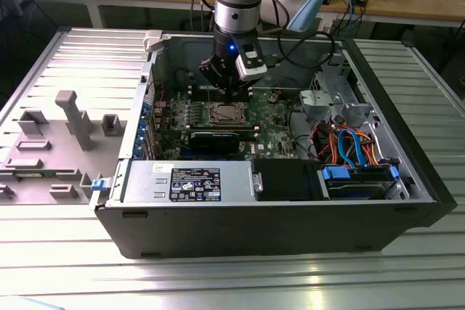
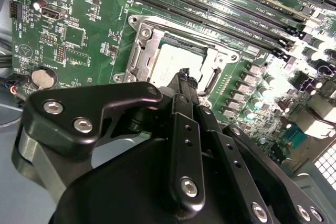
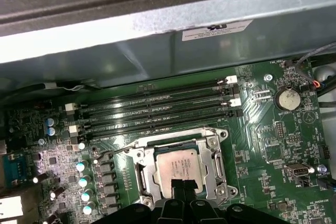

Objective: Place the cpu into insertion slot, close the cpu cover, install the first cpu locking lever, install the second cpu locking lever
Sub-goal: 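Install the first cpu locking lever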

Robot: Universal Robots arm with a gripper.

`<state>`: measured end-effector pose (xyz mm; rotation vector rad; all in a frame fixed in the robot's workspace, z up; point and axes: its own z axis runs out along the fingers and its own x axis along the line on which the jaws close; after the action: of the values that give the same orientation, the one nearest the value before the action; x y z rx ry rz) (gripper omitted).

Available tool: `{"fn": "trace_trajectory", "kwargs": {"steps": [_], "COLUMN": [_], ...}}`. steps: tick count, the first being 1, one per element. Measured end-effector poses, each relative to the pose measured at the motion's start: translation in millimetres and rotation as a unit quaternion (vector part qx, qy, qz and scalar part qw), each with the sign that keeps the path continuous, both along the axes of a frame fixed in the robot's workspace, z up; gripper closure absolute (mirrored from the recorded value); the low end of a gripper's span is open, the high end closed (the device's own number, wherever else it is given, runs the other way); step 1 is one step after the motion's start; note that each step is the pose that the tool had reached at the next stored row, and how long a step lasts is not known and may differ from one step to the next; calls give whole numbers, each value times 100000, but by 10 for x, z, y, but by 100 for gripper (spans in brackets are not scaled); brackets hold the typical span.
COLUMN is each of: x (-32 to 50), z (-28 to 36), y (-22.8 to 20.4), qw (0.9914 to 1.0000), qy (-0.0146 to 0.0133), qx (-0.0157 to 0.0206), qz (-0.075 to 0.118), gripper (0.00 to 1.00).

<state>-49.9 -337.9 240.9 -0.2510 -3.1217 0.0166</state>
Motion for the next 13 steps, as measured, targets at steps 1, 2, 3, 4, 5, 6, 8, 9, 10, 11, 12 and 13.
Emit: {"fn": "trace_trajectory", "kwargs": {"steps": [1, 2, 3, 4, 5, 6, 8, 9, 10, 11, 12, 13], "x": [0, 0, 0, 0, 0, 0, 0, 0, 0, 0, 0, 0], "z": [0, 0, 0, 0, 0, 0, 0, 0, 0, 0, 0, 0], "y": [0, 0, 0, 0, 0, 0, 0, 0, 0, 0, 0, 0], "qw": [100000, 100000, 99999, 99999, 99998, 99996, 99993, 99991, 99988, 99986, 99984, 99981], "qy": [1, 0, 1, 2, 0, 1, 1, 0, 2, 0, 2, 2], "qx": [0, -1, -2, 0, 0, 1, 0, 0, -2, -1, -3, -4], "qz": [174, 283, 398, 512, 644, 913, 1209, 1316, 1517, 1673, 1776, 1937], "gripper": [89, 89, 89, 89, 89, 89, 89, 89, 89, 89, 89, 89]}}
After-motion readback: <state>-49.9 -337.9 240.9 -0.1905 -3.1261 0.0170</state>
